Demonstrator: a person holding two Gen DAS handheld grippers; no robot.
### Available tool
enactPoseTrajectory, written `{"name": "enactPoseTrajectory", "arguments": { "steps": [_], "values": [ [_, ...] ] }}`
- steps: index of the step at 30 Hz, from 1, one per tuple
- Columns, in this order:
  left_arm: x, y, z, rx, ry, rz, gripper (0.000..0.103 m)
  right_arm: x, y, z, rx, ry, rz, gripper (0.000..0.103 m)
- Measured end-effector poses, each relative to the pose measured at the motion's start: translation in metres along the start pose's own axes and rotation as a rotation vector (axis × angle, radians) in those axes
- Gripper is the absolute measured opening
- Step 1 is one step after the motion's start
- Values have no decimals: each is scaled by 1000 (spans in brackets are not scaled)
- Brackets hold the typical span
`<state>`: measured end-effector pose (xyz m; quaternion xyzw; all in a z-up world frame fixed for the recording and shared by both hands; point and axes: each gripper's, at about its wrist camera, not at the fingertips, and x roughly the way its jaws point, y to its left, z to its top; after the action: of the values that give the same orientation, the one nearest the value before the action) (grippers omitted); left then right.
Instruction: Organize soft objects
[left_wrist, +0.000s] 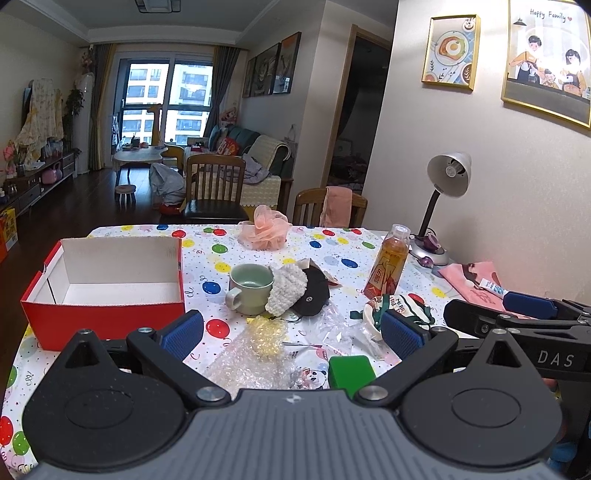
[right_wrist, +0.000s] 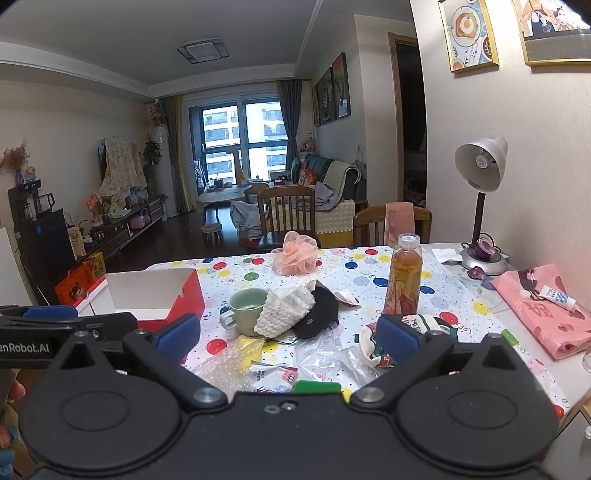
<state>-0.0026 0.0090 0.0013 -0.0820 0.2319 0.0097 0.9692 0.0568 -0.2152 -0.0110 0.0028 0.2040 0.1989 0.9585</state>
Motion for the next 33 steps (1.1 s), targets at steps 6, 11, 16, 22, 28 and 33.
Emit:
{"name": "enactPoseTrajectory", "arguments": {
  "steps": [6,11,16,22,28,33],
  "values": [
    [0,1,0,0,-3,2,103,0,0,-1,-2,-2,-1,102],
    [0,2,1,-4,-7,7,103,0,1,1,-4,-3,-1,102],
    [0,3,2,-13,-15,9,103,-1,1,3,-8,-7,-2,102],
    [-2,6,1,-20,-28,11,103,-3,4,8,-23,-22,-3,102],
    [-4,9,1,-27,-35,9,103,-2,7,5,-31,-35,-5,102],
    [-4,9,2,-26,-39,6,103,-1,9,6,-33,-41,-7,102]
  ]
}}
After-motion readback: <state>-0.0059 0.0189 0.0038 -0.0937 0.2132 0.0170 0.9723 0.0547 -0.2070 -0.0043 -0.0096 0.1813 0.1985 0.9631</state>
